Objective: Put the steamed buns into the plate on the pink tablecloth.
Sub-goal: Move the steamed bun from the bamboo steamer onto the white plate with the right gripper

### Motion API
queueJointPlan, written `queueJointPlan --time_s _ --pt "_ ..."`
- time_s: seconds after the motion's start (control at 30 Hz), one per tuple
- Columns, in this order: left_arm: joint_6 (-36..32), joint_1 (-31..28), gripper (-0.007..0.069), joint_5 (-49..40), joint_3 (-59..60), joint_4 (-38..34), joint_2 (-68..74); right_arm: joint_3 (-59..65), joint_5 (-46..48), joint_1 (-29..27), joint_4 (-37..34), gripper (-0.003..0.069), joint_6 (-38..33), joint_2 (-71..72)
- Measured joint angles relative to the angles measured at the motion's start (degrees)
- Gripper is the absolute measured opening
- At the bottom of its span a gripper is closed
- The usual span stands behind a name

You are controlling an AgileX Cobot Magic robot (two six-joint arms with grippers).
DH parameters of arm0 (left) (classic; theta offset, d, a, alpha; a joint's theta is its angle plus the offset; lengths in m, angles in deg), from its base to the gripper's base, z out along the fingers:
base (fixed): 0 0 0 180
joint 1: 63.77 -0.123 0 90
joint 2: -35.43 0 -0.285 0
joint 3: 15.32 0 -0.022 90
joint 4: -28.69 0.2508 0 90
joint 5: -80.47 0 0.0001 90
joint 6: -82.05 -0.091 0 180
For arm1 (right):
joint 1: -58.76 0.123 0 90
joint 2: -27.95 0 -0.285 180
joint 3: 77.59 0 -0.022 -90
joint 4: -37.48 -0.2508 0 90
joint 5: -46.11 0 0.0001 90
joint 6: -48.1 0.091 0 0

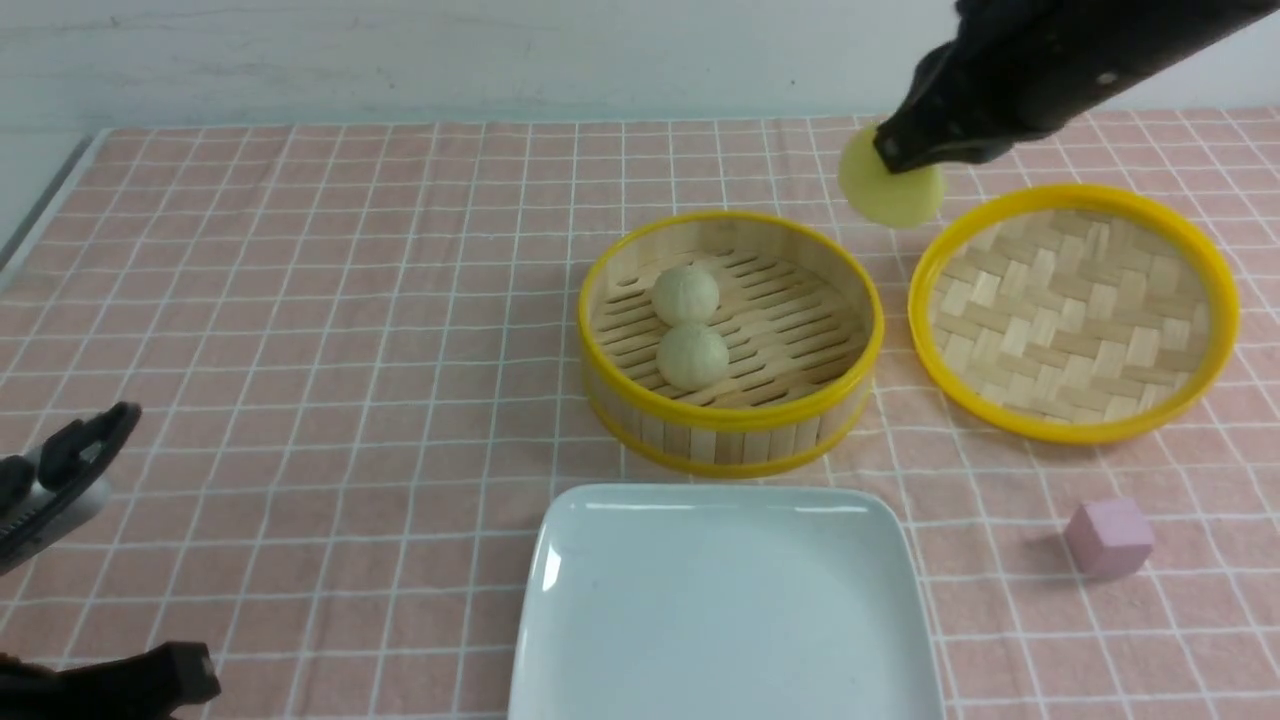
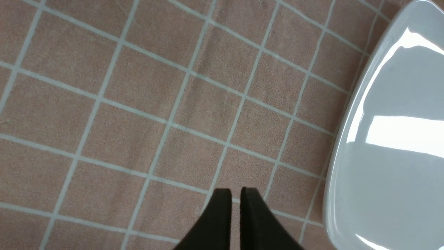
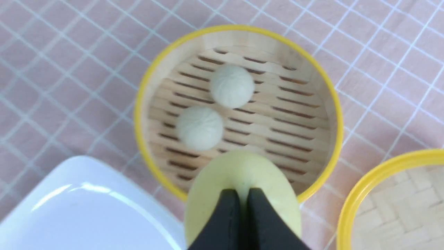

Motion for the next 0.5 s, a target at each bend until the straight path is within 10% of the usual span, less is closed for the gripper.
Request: queueJointPlan --time_s 0.23,0.5 --pt "0.00 0.00 0.0073 0.00 0.00 0.00 0.00 8.17 12.88 1.57 -8.18 0.0010 4.50 6.41" --pt "0.00 0.00 0.0083 1.61 0.00 0.00 0.00 28.66 -5.04 13.00 -4.48 0.0013 4.56 1.69"
